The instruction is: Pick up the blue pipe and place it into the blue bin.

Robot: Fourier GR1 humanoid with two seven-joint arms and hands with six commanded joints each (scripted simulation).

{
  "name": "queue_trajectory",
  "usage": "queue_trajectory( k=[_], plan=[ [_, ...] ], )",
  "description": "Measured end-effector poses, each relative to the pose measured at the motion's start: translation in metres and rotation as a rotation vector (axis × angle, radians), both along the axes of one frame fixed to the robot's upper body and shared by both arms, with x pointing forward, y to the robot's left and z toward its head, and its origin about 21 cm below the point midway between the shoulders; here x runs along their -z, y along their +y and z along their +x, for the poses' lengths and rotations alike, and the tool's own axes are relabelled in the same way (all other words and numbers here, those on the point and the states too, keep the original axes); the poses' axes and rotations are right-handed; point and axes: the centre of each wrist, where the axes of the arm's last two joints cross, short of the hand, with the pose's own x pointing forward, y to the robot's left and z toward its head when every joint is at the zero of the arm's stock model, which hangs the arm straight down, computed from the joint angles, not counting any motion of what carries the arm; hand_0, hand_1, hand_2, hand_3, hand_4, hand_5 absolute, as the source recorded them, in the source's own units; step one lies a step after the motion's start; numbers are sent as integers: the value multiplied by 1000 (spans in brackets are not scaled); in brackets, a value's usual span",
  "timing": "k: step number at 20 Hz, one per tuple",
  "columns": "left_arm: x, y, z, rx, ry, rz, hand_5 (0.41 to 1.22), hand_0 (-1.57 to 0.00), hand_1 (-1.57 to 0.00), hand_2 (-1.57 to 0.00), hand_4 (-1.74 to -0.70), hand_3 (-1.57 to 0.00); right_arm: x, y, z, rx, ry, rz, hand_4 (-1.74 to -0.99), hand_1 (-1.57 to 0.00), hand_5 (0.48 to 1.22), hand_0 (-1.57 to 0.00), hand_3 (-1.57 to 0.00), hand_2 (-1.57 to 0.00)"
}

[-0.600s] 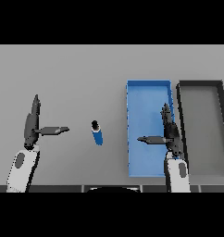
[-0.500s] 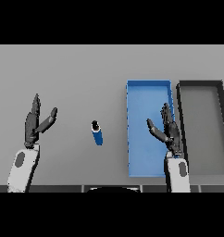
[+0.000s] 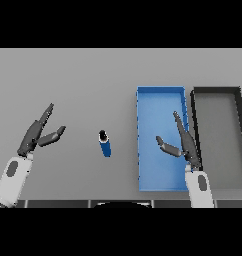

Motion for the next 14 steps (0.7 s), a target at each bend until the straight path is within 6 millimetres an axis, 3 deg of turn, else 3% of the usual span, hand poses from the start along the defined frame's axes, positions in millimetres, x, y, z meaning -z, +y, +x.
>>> queue_trajectory(
  k=[6,10,14],
  plan=[
    [-7,-6,-21,209,-4,-16,566,1,1,1,-989,1,-8,6,-4,-12,-13,9,-1200,1,580,1,1,1],
    [-14,-36,-34,319,112,59,496,1,1,1,-1031,1,-10,7,2,-16,-4,29,-1229,1,576,1,1,1],
    [-6,-62,-43,403,168,94,469,1,1,1,-1084,1,-10,5,-2,-13,-3,16,-1213,1,572,1,1,1]
  ],
)
